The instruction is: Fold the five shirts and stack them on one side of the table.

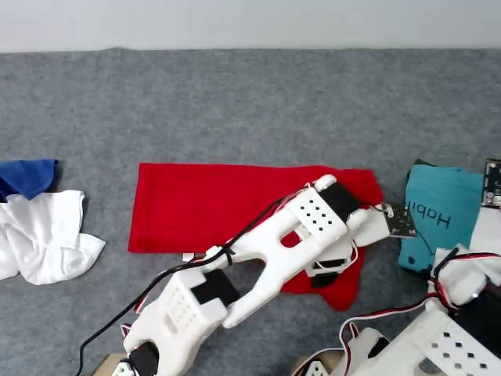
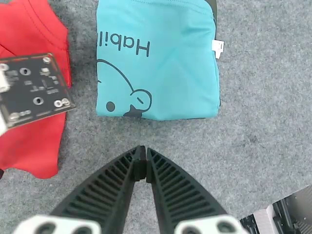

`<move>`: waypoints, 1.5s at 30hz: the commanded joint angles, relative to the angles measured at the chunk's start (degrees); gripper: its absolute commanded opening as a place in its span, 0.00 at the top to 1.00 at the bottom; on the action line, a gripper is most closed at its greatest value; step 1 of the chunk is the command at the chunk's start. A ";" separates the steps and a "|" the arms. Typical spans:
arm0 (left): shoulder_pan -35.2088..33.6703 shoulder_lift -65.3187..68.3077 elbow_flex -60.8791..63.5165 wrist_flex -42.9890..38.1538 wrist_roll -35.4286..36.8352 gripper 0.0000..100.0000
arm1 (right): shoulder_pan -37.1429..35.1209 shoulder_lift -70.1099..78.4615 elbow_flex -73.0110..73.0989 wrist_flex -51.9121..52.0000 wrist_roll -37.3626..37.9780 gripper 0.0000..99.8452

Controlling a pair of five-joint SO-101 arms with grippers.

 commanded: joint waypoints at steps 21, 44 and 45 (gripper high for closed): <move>0.44 -2.37 15.43 -15.56 1.93 0.79 | 0.40 -0.75 -2.64 2.07 -0.70 0.99; 0.44 -2.81 -4.44 -2.55 1.85 0.99 | 0.40 -0.75 -2.64 1.98 -0.70 0.99; -0.09 -3.16 -5.85 -2.20 1.85 0.99 | 0.40 -0.75 -2.64 1.98 -0.70 0.99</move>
